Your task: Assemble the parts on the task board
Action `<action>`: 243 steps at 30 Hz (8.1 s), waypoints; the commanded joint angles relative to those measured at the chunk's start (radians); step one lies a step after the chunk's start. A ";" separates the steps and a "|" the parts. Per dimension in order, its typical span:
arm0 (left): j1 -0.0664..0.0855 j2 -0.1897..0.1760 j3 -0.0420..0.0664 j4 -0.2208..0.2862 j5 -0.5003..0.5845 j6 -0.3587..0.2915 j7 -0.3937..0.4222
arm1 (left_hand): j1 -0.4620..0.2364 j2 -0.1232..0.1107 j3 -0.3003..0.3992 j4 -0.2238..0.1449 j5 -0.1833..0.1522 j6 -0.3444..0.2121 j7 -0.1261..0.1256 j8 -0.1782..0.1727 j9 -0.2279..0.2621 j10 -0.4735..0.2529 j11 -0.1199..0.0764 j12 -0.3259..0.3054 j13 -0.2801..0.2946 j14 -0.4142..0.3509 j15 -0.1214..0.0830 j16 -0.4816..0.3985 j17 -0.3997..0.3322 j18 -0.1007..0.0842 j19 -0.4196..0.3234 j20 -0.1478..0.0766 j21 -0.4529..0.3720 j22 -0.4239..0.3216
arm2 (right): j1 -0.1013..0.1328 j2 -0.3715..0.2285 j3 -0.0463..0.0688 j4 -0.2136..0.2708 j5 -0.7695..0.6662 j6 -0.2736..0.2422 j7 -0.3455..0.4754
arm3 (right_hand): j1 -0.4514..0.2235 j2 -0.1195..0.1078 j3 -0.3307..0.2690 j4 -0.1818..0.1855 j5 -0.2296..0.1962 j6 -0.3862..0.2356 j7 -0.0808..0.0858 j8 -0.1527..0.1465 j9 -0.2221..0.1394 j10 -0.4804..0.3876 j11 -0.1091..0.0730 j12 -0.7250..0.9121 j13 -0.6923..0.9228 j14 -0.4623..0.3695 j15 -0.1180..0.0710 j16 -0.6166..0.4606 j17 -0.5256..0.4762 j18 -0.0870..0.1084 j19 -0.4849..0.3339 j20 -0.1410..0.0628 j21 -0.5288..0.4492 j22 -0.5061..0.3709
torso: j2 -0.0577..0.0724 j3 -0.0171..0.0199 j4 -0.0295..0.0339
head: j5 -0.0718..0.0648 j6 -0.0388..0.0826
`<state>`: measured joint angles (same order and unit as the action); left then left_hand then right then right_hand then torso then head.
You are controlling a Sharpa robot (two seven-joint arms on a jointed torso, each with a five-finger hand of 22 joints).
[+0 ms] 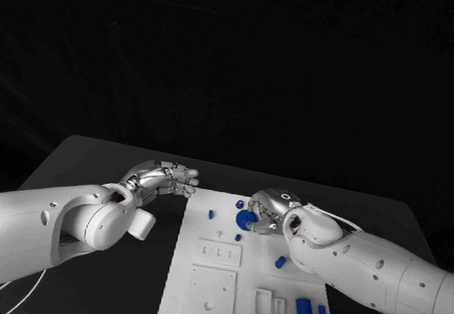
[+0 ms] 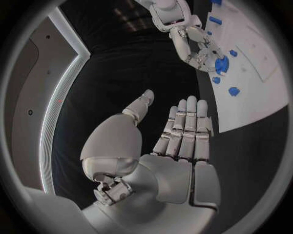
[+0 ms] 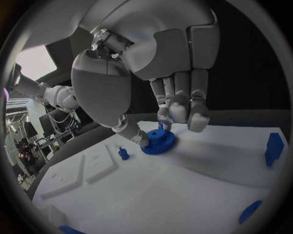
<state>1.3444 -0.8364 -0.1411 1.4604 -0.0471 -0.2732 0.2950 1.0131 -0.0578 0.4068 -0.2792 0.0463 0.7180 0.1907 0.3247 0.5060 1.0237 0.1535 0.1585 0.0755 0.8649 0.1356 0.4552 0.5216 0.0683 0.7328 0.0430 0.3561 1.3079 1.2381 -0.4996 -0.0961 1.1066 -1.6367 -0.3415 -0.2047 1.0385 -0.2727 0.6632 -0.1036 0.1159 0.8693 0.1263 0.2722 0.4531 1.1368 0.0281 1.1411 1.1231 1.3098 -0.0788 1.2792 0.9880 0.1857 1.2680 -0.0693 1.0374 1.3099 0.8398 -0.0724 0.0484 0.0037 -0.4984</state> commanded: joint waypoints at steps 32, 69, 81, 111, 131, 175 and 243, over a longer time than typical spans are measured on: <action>0.001 0.002 0.001 0.001 -0.004 0.013 0.009 | -0.007 -0.001 0.005 -0.001 0.004 0.009 0.001 -0.005 0.000 0.001 0.001 -0.006 -0.001 0.004 0.005 -0.005 0.001 0.008 -0.004 -0.003 -0.006 0.013 | -0.014 -0.010 -0.018 0.009 -0.048 -0.003 -0.011 | 0.028 0.042 0.087 0.010 -0.066 0.132 -0.026 0.064 0.029 0.021 -0.040 0.005 -0.012 0.002 -0.039 -0.006 0.011 0.076 0.002 0.001 0.008 0.015 | -0.001 0.0010 -0.0008 | -0.002 0.000; 0.001 0.005 0.001 0.003 -0.004 0.011 0.005 | -0.007 0.000 0.005 -0.001 0.004 0.009 0.002 -0.006 0.000 0.001 0.001 -0.007 -0.001 0.004 0.005 -0.005 0.002 0.008 -0.004 -0.003 -0.006 0.013 | 0.006 0.019 0.006 0.057 -0.070 -0.057 -0.093 | 0.023 0.020 0.116 0.033 -0.065 0.125 -0.026 0.057 0.033 0.023 -0.040 0.001 -0.015 0.003 -0.040 -0.010 0.014 0.076 0.006 -0.003 0.008 0.011 | 0.001 0.0002 0.0018 | -0.004 0.007; 0.001 0.006 0.001 0.004 -0.004 0.010 0.003 | -0.007 0.000 0.005 -0.001 0.004 0.010 0.002 -0.006 0.000 0.002 0.001 -0.008 -0.001 0.004 0.005 -0.005 0.002 0.008 -0.004 -0.003 -0.006 0.013 | 0.003 0.042 0.005 0.043 -0.071 -0.023 -0.106 | 0.022 0.014 0.116 0.033 -0.065 0.121 -0.025 0.054 0.033 0.021 -0.039 -0.001 -0.015 0.003 -0.039 -0.013 0.013 0.076 0.005 -0.002 0.007 0.011 | 0.000 0.0003 0.0013 | 0.013 0.006; 0.001 0.013 0.000 -0.003 -0.004 0.009 0.001 | -0.008 0.000 0.005 -0.001 0.004 0.010 0.002 -0.007 0.000 0.002 0.001 -0.008 -0.001 0.004 0.005 -0.006 0.002 0.008 -0.004 -0.003 -0.006 0.013 | 0.000 0.045 -0.003 0.042 -0.047 -0.022 -0.073 | 0.023 -0.017 0.075 0.007 -0.066 0.024 0.007 -0.002 0.009 0.009 -0.009 -0.004 -0.017 0.004 -0.012 -0.024 0.011 0.076 -0.002 -0.001 0.001 0.010 | -0.001 0.0008 0.0015 | 0.018 0.000; 0.001 0.013 0.000 -0.004 -0.004 0.008 0.001 | -0.005 -0.002 0.007 -0.003 0.004 0.009 0.002 -0.008 0.000 0.002 0.001 -0.010 -0.001 0.004 0.005 -0.006 0.002 0.008 -0.004 -0.003 -0.007 0.013 | 0.000 0.024 -0.004 0.054 -0.022 0.014 -0.061 | 0.023 -0.014 0.047 -0.007 -0.065 0.006 0.013 -0.011 0.004 0.008 -0.003 -0.001 -0.018 0.004 -0.005 -0.023 0.014 0.076 -0.001 -0.003 0.000 0.009 | -0.001 0.0013 -0.0005 | 0.026 0.004; 0.000 0.006 0.000 -0.002 -0.004 0.012 0.001 | -0.006 0.001 0.007 -0.002 0.004 0.008 0.003 -0.010 0.000 -0.001 0.002 -0.013 -0.002 0.004 0.005 -0.007 0.003 0.008 -0.004 -0.003 -0.007 0.013 | -0.005 -0.009 -0.010 0.081 -0.015 -0.005 -0.074 | 0.019 0.110 0.202 -0.150 0.548 -0.004 0.020 -0.015 -0.005 0.004 0.004 0.006 -0.027 0.005 0.001 -0.024 0.024 0.076 0.001 0.008 0.006 0.012 | 0.000 0.0008 -0.0003 | 0.021 0.006; -0.023 0.046 0.000 -0.119 -0.003 0.060 0.029 | -0.009 0.002 0.006 -0.003 0.004 0.011 0.004 -0.010 0.002 0.009 0.002 -0.011 0.000 0.004 0.005 -0.008 0.004 0.008 -0.005 -0.003 -0.008 0.014 | -0.003 -0.206 0.040 -0.159 0.566 0.066 0.443 | 0.021 0.073 -0.089 -0.149 0.072 -0.030 0.027 -0.015 -0.012 -0.043 0.011 0.015 -0.039 -0.015 0.007 -0.048 0.034 0.076 -0.044 0.004 -0.016 0.017 | -0.023 0.0512 -0.0161 | 0.000 0.012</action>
<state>1.3228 -0.7932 -0.1419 1.3381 -0.0472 -0.2371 0.3076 1.0131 -0.0579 0.4097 -0.2821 0.0463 0.7252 0.1909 0.3206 0.5068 1.0308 0.1536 0.1462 0.0752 0.8649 0.1357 0.4537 0.5235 0.0621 0.7328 0.0430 0.3521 1.3079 1.2429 -0.7083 -0.0555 0.9565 -1.0863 -0.3363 0.1997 1.0585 -0.2077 0.5792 -0.2554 0.1848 0.8560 0.1447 0.2618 0.4416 1.0983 0.0391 1.1540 1.0857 1.3017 -0.0714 1.2345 1.0205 0.1809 1.2289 -0.0662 1.0222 1.3098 0.8167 -0.0278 0.0329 0.0081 -0.4837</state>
